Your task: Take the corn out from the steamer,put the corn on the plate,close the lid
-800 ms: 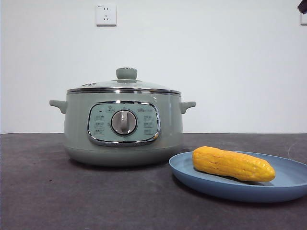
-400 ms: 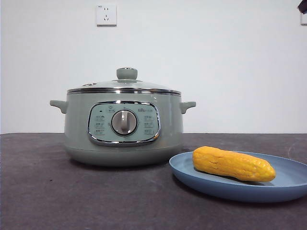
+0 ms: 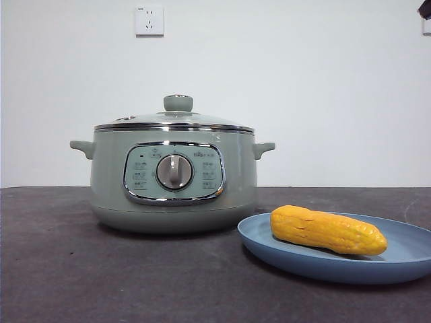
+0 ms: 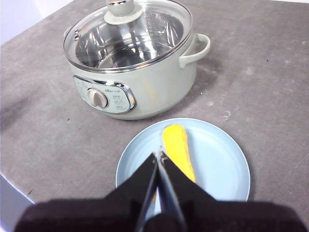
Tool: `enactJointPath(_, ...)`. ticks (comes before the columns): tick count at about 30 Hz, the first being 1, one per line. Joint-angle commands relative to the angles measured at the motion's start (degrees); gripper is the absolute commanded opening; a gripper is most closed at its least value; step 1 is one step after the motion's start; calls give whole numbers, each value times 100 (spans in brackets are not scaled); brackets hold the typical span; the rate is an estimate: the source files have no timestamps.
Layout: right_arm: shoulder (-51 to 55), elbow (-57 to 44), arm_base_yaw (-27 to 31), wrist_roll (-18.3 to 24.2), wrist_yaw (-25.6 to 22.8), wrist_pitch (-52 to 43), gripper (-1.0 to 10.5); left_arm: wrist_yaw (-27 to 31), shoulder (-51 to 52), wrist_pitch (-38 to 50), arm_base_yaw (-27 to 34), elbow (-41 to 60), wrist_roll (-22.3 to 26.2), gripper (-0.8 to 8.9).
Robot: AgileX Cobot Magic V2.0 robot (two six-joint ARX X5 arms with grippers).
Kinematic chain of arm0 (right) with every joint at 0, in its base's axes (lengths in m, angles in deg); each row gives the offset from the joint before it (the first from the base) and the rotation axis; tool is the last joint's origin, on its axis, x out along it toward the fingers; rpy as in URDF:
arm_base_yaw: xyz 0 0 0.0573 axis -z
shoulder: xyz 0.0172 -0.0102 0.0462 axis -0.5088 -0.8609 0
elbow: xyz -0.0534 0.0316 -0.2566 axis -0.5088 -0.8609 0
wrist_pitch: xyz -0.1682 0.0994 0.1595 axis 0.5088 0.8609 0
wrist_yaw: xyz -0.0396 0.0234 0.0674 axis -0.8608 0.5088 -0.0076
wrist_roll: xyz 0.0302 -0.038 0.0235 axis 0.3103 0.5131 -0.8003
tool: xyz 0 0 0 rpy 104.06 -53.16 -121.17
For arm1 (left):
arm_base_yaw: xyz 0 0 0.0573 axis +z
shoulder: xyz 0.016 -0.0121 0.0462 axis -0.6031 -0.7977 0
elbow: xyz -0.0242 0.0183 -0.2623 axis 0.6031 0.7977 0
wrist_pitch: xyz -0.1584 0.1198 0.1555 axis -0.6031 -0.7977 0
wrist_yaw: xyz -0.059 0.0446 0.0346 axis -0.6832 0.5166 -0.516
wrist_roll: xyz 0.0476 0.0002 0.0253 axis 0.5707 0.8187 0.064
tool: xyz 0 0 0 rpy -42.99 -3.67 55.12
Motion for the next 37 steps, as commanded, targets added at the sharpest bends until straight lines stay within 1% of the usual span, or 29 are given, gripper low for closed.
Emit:
enactJointPath(1, 11, -24, -13, -33, 4, -31, 1, 7, 2, 7, 24, 72, -35, -3)
enactJointPath(10, 11, -24, -13, 9, 2, -31, 1, 7, 2, 7, 24, 72, -35, -3)
enactJointPath(12, 42, -24, 44, 398, -15, -42, 1, 7, 2, 7, 24, 72, -35, -3)
enactJointPath(13, 72, -24, 105, 525, -13, -44, 1, 7, 2, 7, 24, 72, -35, -3)
enactJointPath(16, 144, -26, 492, 610, 11, -195, 1, 7, 2, 7, 24, 72, -35, -4)
enactJointPath(22, 603, -280, 1606, 608, 9, -785, 1, 7, 2, 7, 24, 72, -35, -3)
enactJointPath(26, 1237, -973, 2317, 557, 44, -1506, 1, 7, 2, 7, 24, 72, -35, -3)
enactJointPath(29, 1840, -1679, 2640, 459, 13, -1923, 1, 7, 2, 7, 24, 72, -35, -3)
enactJointPath(33, 2549, -2605, 2859, 452, 2, -2275, 1, 7, 2, 7, 24, 72, -35, -3)
enactJointPath(37, 3021, -3263, 2896, 350, -2, -2420, 1, 7, 2, 7, 24, 72, -35, -3)
